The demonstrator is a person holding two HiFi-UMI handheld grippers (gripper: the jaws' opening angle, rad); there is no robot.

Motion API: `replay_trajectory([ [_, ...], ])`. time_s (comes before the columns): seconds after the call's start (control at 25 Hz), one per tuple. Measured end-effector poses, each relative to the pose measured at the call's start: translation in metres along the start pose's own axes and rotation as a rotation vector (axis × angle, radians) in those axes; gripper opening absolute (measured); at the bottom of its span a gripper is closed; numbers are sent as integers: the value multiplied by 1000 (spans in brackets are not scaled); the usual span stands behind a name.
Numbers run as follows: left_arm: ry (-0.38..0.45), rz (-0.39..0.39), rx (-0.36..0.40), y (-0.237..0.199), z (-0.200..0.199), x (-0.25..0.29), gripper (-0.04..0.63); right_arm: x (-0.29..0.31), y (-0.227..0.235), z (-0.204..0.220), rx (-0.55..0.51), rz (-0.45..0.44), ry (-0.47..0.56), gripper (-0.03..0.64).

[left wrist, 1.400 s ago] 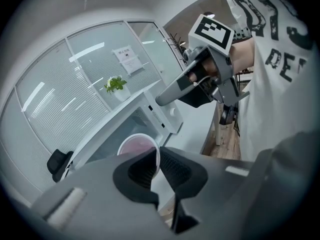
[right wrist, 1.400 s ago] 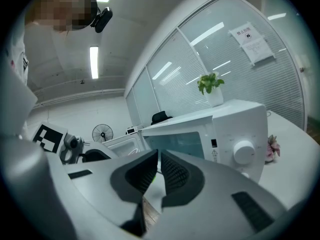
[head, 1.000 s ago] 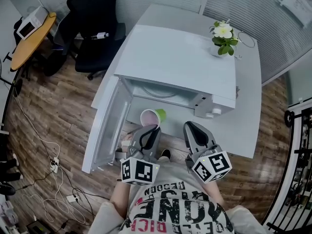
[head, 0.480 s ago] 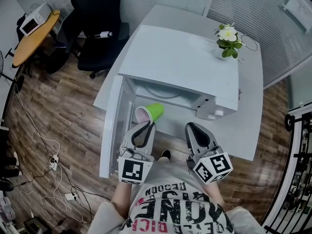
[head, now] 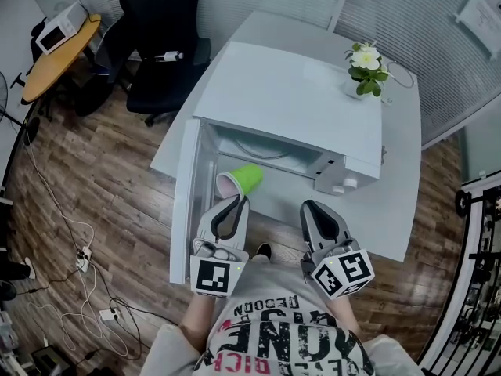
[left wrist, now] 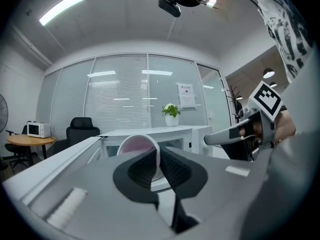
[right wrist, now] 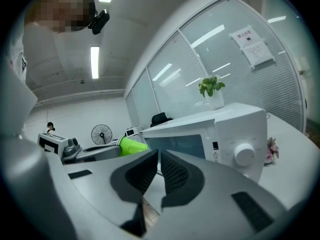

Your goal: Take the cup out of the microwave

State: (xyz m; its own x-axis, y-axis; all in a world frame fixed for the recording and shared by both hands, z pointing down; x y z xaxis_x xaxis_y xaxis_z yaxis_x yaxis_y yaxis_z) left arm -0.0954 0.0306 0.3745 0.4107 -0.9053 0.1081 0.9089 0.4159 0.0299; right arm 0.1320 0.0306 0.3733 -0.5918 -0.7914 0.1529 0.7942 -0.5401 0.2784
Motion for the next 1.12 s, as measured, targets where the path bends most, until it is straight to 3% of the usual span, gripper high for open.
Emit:
replay_trajectory([
  [0.24, 12, -65, -47, -7, 4, -11, 32, -7, -3, -3, -20, 0, 21, 28],
  [0.64, 31, -139, 12, -24, 6, -27, 32, -15, -13, -5, -60, -4, 30, 28],
  [1.12, 37, -134, 16, -19, 3, -31, 32, -20, -18, -5, -61, -12, 38, 28],
])
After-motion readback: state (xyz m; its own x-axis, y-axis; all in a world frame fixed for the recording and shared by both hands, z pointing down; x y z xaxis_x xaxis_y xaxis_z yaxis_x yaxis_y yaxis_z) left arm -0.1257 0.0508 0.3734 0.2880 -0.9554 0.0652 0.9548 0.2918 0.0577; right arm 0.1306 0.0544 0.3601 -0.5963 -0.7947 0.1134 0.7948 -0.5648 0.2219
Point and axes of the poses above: the fingertips, and each gripper's own axes: x forward along the fingers, y to its right, z out of its underside, the point moved 10 cm from there along -x, backward along the fingers, and after that the axes turned 4 degrees about -z, right-handed, at the moved point
